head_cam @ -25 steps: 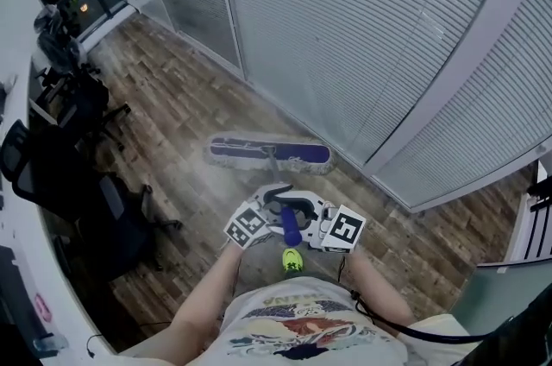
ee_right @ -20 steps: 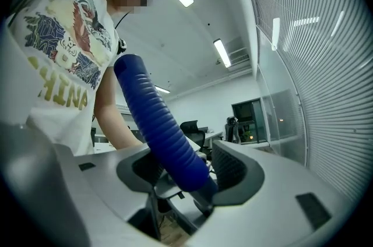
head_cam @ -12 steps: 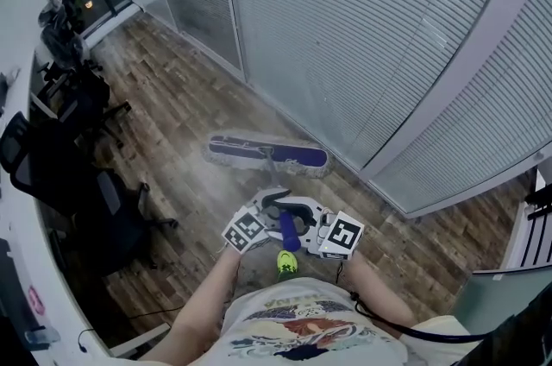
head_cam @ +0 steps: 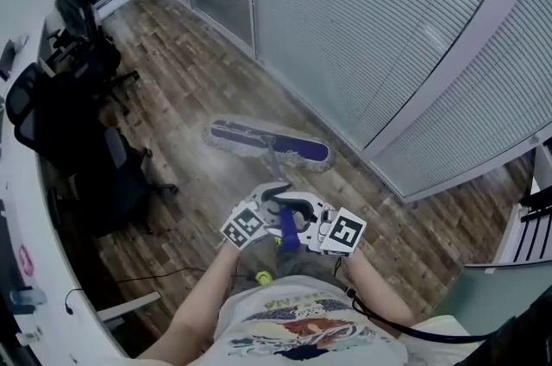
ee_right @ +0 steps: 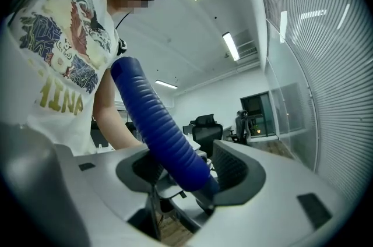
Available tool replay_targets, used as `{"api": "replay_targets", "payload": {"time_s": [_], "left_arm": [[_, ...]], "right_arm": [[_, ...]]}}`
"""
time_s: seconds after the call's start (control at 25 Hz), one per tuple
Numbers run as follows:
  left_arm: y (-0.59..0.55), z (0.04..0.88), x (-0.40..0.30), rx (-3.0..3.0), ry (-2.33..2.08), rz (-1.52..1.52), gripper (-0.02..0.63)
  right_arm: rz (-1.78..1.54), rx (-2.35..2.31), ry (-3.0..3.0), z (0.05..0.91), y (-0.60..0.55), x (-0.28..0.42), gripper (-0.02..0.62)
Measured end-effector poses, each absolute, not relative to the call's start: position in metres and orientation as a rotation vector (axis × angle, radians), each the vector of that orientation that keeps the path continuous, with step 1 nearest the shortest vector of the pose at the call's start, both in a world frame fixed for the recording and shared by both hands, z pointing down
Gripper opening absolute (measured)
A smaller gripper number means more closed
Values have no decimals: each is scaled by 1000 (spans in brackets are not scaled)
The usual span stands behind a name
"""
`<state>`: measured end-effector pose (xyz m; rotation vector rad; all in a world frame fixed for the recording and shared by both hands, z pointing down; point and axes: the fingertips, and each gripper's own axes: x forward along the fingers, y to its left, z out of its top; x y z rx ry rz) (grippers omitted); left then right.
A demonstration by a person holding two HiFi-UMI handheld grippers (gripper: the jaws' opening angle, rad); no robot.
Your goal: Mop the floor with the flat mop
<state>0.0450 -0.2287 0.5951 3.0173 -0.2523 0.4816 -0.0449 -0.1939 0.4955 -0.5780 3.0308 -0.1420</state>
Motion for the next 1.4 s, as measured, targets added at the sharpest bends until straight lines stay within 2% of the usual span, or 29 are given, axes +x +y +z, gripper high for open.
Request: {"api": "replay_targets", "payload": {"time_s": [0.4,0.72,1.12,1.4], "left_arm": [[-59,608,-35,3019,-286,483,189],[21,597,-62,2980,-346,479,189],[124,585,-47,2953,-432,502,189],[174,594,-34,2958,-451,517,189]], "right_arm": [[-168,-555,3035,509,-22,-124,242],[-139,-476,3038,495,60,-150,242],[-179,-375,3025,480,167,-130,242],[-91,-341,3047,490,219,-116,242]]}}
